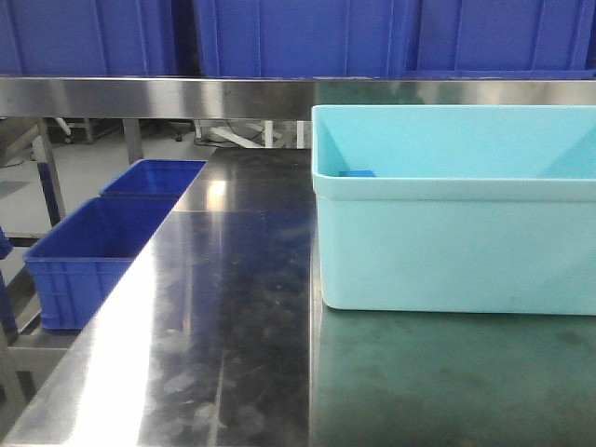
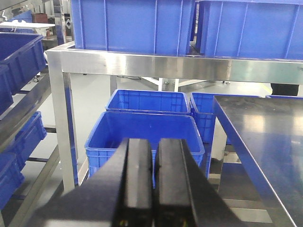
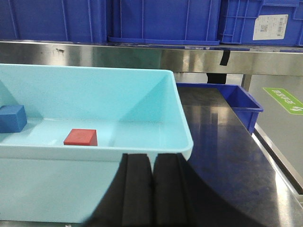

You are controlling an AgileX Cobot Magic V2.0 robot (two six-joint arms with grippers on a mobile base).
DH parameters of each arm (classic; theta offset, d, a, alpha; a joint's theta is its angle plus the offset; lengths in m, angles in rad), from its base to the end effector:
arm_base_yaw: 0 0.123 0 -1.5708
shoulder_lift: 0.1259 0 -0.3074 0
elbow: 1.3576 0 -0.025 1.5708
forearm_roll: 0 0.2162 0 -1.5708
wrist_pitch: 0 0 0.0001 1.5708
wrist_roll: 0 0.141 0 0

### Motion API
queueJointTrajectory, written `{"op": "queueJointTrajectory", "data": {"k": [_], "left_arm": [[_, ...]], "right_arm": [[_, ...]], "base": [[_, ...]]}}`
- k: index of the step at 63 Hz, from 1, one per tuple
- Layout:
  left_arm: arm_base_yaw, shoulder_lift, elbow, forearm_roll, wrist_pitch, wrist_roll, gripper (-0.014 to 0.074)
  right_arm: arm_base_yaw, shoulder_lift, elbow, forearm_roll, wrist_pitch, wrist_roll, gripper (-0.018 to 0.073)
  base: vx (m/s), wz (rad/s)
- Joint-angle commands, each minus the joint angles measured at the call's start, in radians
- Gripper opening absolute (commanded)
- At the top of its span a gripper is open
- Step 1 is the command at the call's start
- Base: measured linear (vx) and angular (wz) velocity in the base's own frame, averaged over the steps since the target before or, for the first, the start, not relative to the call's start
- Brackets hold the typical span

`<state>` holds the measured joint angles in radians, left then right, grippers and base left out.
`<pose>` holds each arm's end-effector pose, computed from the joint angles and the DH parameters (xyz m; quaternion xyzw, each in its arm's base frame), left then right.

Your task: Pick red cube and place on left shelf

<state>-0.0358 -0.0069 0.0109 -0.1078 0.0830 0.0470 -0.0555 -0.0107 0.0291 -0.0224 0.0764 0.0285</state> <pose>0.0491 -0.0030 0.2024 -0.0056 0.7068 -0.0372 0.7064 0.0495 -0.0030 0.1970 0.0225 0.7094 -0.0180 0.7042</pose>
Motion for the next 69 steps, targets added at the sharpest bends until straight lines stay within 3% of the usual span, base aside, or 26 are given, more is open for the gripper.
{"op": "queueJointTrajectory", "data": {"k": [1,24,38,52,69], "left_arm": [[0.001,-0.014,0.024,-0.005,-0.091,-0.007,0.0102],[0.001,-0.014,0.024,-0.005,-0.091,-0.007,0.0102],[0.001,-0.014,0.024,-0.005,-0.091,-0.007,0.0102],[0.001,-0.014,0.024,-0.005,-0.091,-0.007,0.0102],[0.001,-0.014,0.024,-0.005,-0.091,-0.007,0.0102]], "right_arm": [[-0.002,-0.018,-0.024,0.003,-0.093,-0.004,0.0057],[-0.003,-0.018,-0.063,0.003,-0.374,-0.004,0.0057],[-0.003,0.095,-0.41,0.003,0.005,-0.004,0.0057],[0.003,0.442,-0.809,0.004,0.391,-0.005,0.0058],[0.16,0.826,-1.106,0.005,0.662,-0.005,0.0076]], "base": [[0.0,0.0],[0.0,0.0],[0.0,0.0],[0.0,0.0],[0.0,0.0]]}}
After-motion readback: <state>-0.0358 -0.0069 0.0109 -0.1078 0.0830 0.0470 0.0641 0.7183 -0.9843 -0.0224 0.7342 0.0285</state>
